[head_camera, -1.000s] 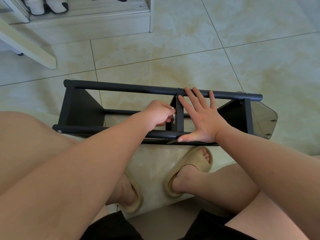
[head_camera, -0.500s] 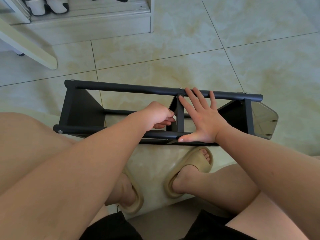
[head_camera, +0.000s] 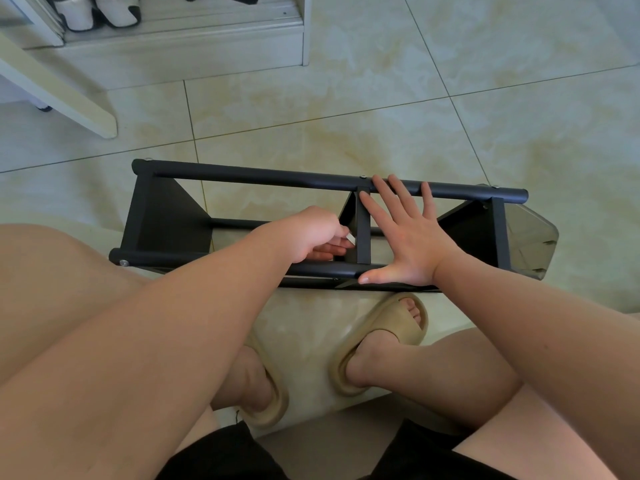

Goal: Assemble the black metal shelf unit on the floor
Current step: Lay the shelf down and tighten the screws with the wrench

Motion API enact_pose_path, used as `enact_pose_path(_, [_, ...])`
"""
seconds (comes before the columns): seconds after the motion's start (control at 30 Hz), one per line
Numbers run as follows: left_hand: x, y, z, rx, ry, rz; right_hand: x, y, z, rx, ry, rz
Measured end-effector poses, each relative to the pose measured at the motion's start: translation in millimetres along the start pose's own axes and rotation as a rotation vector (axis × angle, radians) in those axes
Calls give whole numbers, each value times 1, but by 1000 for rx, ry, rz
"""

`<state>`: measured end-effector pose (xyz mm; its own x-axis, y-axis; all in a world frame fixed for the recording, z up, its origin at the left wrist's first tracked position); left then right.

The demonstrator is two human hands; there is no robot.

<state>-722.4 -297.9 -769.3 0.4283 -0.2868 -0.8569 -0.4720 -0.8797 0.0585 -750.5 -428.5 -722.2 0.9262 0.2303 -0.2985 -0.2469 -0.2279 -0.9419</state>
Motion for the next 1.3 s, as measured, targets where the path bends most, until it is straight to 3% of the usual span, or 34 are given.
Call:
enact_pose_path(0.73, [1,-2,-5,227,79,134,0,-1,1,-1,-4,-9])
enact_pose_path(1.3, [-5,-1,-9,607,191,186,0,0,0,-17,2,-1])
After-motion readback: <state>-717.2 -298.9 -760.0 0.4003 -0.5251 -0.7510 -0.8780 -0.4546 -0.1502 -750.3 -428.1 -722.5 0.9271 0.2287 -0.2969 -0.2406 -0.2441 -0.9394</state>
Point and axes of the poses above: each hand's wrist, its own x-axis towards the middle knuckle, its own y-axis out of the palm, z = x × y, the point moved 10 cm from there along x, towards the middle knuckle, and after that the axes turned 9 degrees about -x, right-handed, at the moved point
